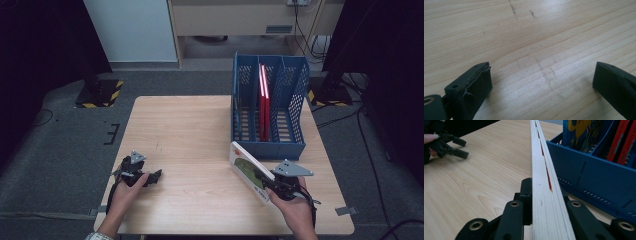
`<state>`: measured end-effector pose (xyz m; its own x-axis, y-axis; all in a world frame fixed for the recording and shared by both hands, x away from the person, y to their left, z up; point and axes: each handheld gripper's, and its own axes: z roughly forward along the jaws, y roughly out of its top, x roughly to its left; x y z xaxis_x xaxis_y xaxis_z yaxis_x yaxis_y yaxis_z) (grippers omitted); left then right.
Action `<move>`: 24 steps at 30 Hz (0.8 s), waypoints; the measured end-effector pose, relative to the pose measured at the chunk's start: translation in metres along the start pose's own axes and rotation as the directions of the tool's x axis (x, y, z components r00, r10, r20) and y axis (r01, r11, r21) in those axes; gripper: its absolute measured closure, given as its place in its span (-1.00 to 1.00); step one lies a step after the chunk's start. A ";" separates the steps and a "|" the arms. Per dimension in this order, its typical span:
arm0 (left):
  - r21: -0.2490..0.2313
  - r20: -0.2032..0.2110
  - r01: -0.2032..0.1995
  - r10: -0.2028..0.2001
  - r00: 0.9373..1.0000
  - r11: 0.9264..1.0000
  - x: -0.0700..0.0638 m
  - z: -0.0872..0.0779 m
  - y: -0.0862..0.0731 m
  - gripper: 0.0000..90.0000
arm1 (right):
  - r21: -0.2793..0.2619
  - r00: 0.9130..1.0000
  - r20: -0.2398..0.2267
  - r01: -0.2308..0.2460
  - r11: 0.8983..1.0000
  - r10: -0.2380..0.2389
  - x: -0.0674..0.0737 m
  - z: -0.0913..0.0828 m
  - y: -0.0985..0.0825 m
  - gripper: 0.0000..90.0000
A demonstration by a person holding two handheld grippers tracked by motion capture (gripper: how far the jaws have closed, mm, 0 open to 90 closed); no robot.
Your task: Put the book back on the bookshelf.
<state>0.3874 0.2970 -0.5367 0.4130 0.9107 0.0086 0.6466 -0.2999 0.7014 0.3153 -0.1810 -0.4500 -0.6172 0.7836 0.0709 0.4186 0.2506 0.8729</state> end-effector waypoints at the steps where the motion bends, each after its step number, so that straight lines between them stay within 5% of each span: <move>1: 0.000 0.000 0.000 0.000 1.000 1.000 0.000 0.000 0.000 -0.97 | -0.004 1.000 0.003 0.002 1.000 -0.002 0.000 -0.001 0.001 0.69; 12: 0.000 0.000 0.000 0.000 1.000 1.000 0.000 0.000 0.000 -0.97 | -0.032 1.000 0.026 0.004 0.999 -0.003 0.000 -0.023 0.029 0.69; 24: 0.001 -0.001 -0.001 0.001 1.000 1.000 0.000 0.000 0.000 -0.98 | -0.060 0.996 0.087 -0.017 0.998 0.023 -0.018 -0.041 0.056 0.69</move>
<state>0.3875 0.2969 -0.5368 0.4129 0.9107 0.0102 0.6470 -0.3012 0.7004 0.3221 -0.2045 -0.3826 -0.5475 0.8354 0.0485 0.3887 0.2025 0.8988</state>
